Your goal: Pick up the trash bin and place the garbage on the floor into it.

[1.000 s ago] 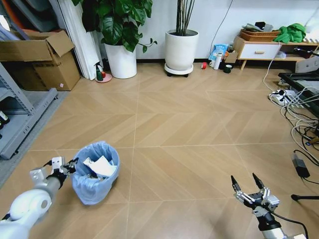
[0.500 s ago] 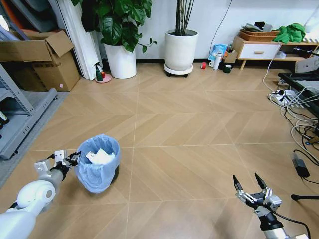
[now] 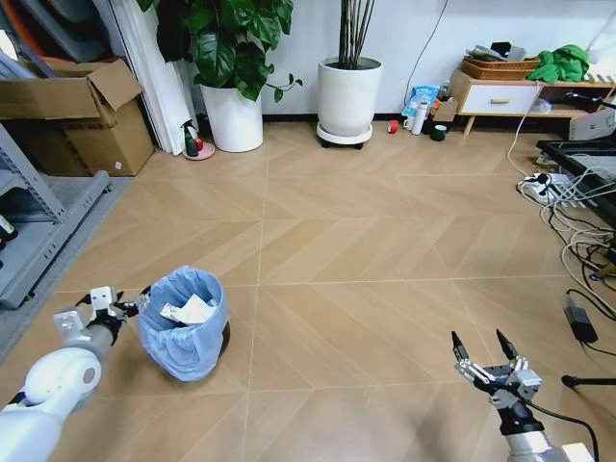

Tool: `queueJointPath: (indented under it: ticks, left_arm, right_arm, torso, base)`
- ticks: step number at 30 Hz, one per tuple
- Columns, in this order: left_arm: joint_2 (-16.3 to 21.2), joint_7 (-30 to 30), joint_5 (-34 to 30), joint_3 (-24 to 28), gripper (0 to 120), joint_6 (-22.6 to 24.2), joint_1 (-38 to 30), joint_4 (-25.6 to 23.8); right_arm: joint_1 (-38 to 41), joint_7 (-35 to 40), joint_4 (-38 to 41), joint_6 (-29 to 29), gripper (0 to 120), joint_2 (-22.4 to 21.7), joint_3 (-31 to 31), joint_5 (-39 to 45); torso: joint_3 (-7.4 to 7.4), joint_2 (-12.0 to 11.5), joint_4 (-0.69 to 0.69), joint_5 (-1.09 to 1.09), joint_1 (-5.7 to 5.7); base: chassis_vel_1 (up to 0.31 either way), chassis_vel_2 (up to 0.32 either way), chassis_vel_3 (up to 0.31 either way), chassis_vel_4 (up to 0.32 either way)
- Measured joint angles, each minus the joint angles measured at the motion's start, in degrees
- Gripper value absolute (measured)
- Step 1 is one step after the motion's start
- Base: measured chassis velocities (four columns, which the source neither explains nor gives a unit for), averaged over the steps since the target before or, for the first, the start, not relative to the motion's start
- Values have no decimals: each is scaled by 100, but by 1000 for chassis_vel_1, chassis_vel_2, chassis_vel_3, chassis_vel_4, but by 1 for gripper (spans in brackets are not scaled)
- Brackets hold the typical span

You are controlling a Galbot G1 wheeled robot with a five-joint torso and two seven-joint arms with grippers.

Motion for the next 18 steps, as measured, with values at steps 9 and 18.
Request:
queueJointPath:
  ticks: [9,18]
  left_arm:
    - [-363,86,437,-433,100,-172,602,-936]
    - [-931,324,1016,78,100,-357,621,-1224]
  right_arm:
    - [731,566,-69,-106,100,78,-102,-27]
    - [1612,727,-287,-257,100,72,-407,223]
  torso:
    - [0,0,3,2,0]
    - [0,0,0,0,0]
  base:
    - [0,0,0,0]
    - [0,0,0,0]
